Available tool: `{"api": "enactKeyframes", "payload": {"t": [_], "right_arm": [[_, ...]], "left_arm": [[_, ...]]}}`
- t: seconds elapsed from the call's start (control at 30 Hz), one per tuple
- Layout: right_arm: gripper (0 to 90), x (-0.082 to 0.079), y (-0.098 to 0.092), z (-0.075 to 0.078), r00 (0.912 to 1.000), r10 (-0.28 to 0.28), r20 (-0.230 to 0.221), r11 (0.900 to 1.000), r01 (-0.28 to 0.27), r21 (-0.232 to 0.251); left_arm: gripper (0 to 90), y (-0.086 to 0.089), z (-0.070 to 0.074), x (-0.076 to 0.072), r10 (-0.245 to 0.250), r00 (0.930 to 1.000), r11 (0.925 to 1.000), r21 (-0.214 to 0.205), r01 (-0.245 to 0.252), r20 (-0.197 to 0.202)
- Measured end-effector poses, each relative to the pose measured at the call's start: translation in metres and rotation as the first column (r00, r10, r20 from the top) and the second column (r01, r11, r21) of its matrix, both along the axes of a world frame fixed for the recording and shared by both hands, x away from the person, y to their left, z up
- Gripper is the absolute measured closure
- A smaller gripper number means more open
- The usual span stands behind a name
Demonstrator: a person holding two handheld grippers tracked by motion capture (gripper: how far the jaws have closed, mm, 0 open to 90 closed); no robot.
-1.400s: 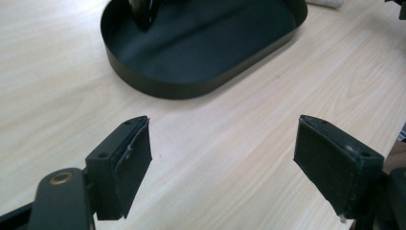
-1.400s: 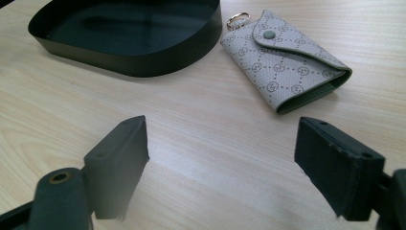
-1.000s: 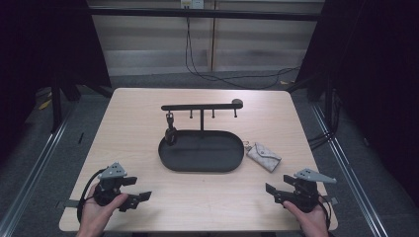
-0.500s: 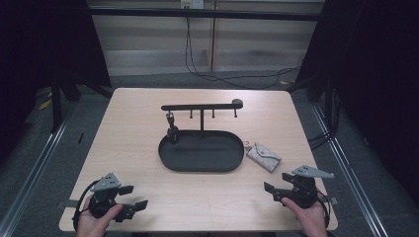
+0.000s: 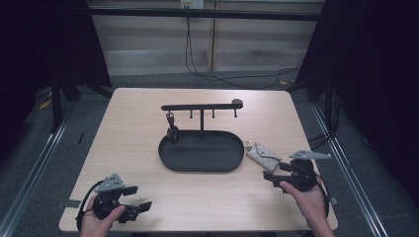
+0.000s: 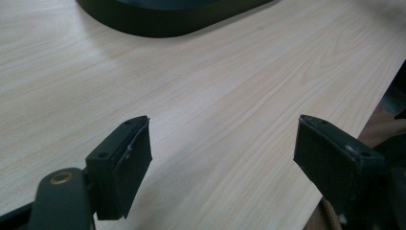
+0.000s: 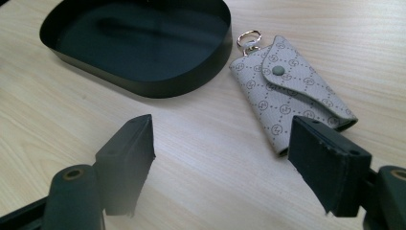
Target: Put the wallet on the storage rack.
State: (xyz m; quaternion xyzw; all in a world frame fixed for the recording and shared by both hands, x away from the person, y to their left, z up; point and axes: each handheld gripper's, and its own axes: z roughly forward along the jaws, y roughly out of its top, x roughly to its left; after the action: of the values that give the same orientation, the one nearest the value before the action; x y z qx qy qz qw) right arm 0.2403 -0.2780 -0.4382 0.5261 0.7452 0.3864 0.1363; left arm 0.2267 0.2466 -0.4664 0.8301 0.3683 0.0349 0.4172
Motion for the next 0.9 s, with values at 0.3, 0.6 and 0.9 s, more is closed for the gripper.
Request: {"api": "enactKeyframes", "payload": {"t": [0.3, 0.6, 0.9], "right_arm": [[25.0, 0.021, 0.004, 0.011, 0.9973, 0.038, -0.063, 0.998, -0.041, -0.049], [19.9, 0.044, 0.005, 0.02, 0.9901, 0.077, -0.117, 0.9949, -0.084, -0.056], [22.3, 0.067, 0.003, 0.015, 0.9766, 0.077, -0.201, 0.9925, -0.095, -0.078]], "left_arm": [[20.3, 0.002, -0.002, 0.002, 0.007, 0.9998, 1.0, 0.005, -0.007, -0.018], [20.2, 0.0, -0.002, 0.003, -0.013, 0.9995, 0.9999, 0.002, 0.013, -0.03], [20.2, 0.0, -0.002, 0.002, -0.02, 0.9992, 0.9998, 0.007, 0.021, -0.034]]}}
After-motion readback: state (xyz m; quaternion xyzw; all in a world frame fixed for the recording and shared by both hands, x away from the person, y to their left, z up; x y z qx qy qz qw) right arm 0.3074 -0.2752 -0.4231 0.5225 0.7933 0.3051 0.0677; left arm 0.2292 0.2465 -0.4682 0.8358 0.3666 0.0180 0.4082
